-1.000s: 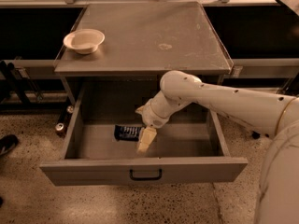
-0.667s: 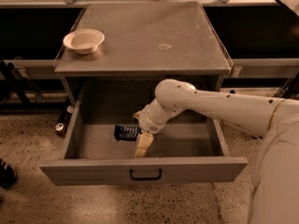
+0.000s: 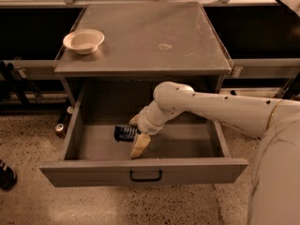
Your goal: Pick rxbar blueberry from top drawer and place on counter
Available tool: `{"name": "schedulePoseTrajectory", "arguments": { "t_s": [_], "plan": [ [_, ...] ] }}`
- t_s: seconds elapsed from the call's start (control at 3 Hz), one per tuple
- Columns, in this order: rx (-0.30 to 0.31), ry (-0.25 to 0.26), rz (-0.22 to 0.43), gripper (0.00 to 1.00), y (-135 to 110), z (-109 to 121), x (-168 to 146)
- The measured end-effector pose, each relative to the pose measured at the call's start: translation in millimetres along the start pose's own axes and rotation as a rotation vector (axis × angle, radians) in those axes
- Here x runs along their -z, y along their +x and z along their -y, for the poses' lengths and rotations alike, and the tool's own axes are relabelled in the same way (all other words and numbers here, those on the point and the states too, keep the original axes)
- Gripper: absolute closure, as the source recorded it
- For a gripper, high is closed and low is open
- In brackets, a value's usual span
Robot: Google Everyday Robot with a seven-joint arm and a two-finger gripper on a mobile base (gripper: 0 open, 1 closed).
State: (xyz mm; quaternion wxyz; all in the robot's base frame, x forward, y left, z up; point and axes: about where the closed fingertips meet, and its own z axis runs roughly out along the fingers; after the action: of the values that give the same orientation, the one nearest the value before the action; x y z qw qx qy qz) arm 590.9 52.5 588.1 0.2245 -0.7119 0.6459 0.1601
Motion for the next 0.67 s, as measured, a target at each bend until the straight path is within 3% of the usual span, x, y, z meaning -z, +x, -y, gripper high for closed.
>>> {"name": "schedulePoseTrajectory", "arguments": {
  "t_s": [0.33,0.67],
  "plan": [
    [0.000,0.000,0.000,0.81,-6.5,0.8,10.3],
    [0.000,0.000,0.000,1.00,-8.1,0.2,12.7]
  ]
}}
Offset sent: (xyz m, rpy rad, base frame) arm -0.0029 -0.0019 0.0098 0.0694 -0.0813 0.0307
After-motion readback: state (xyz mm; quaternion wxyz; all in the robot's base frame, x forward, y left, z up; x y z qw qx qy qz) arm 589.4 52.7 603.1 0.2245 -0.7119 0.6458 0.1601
